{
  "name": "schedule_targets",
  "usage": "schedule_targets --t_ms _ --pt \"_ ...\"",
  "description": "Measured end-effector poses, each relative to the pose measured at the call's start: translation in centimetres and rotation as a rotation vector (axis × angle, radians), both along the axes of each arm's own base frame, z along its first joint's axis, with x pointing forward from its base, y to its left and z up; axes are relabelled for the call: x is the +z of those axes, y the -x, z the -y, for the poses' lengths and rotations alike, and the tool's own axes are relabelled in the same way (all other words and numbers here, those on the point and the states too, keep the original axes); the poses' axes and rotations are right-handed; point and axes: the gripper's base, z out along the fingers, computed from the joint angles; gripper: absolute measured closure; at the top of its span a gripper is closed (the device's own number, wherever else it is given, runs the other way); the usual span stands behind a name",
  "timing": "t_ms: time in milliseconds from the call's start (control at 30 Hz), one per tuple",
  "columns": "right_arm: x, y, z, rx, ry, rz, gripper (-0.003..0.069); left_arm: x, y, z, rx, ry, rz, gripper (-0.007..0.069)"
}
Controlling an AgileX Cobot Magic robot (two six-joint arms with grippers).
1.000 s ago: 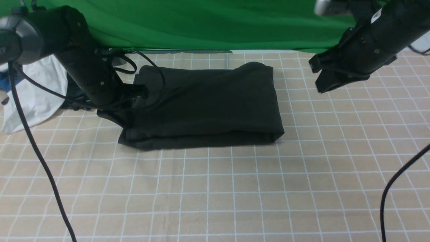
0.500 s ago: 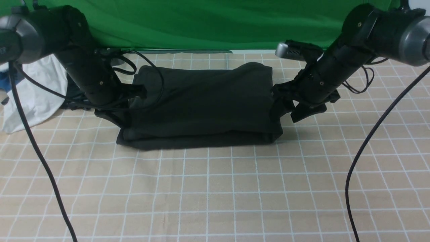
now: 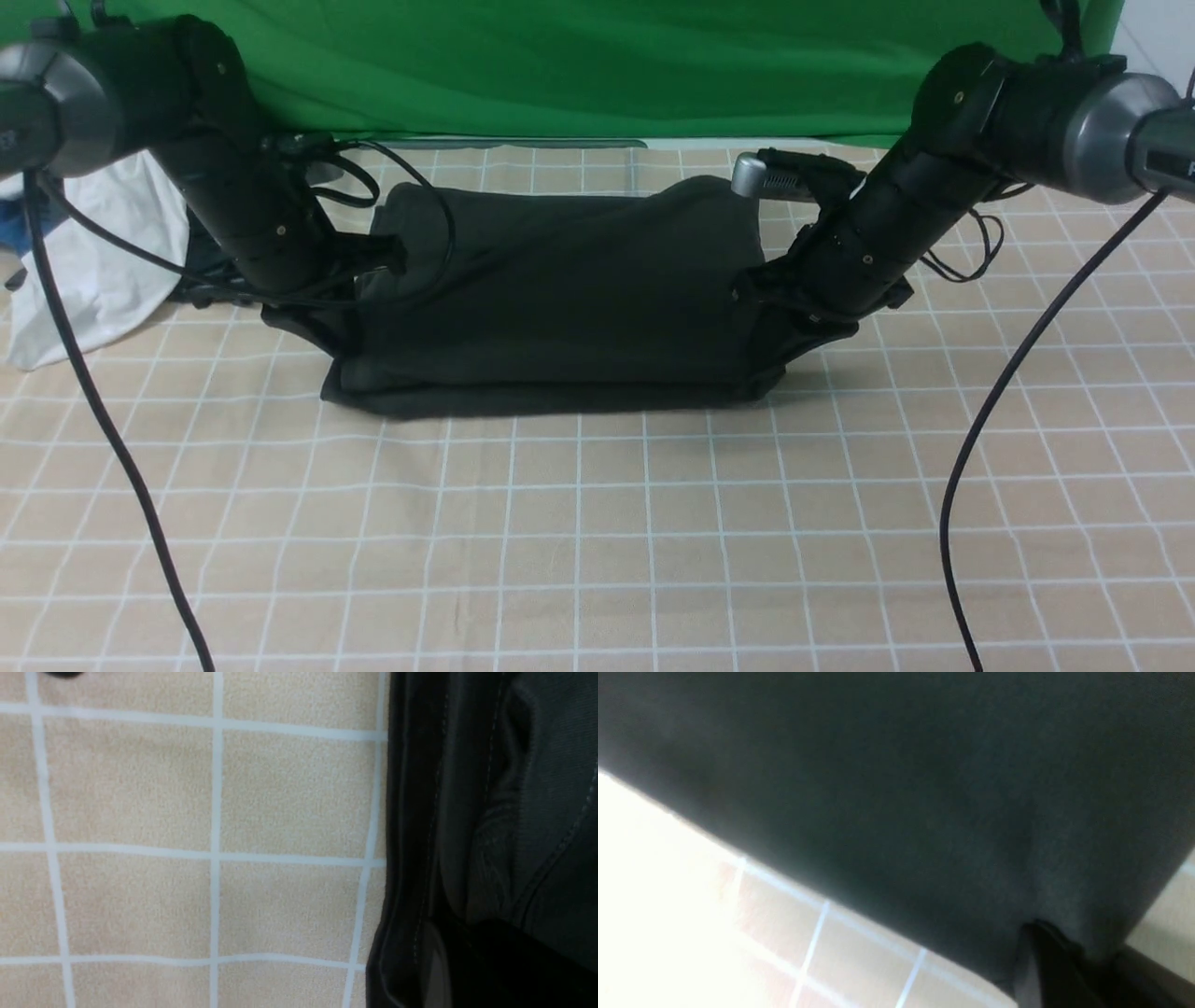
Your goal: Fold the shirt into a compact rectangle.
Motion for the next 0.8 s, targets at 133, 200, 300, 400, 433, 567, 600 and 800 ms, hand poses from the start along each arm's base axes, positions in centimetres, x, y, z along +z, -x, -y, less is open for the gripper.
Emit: schedule_targets --t_ms 133,200,300,400,433,567,600,800 --pt "2.6 1.4 0.4 0.035 0.032 -0.025 0.0561 0.8 1.4 0.4 0.003 0.018 -0.006 0.0593" --pt "3.6 2.4 0.6 0.045 0.056 -0.037 0.0561 1.3 2.4 0.6 0.008 0.023 -0.002 0.0593" --pt "4.4 3.9 1.0 0.054 0.077 -0.069 0.0561 1.5 4.7 0.7 0.032 0.039 -0.018 0.0593" --pt "4.4 5.8 1.5 0.042 0.084 -0.106 0.0561 1.3 7.0 0.8 0.059 0.059 -0.036 0.0593" --pt "4.4 6.7 1.8 0.038 0.087 -0.117 0.0561 1.0 8.2 0.9 0.074 0.068 -0.047 0.0594" --pt "4.0 9.0 2.9 0.031 0.14 -0.128 0.0561 0.9 10.9 0.6 0.095 0.064 -0.05 0.0597" --pt "3.7 9.4 3.1 0.029 0.149 -0.135 0.0561 0.8 11.3 0.6 0.098 0.068 -0.055 0.0597" --pt "3.1 10.0 3.2 0.022 0.158 -0.142 0.0498 -0.2 12.7 0.7 0.118 0.082 -0.091 0.0592"
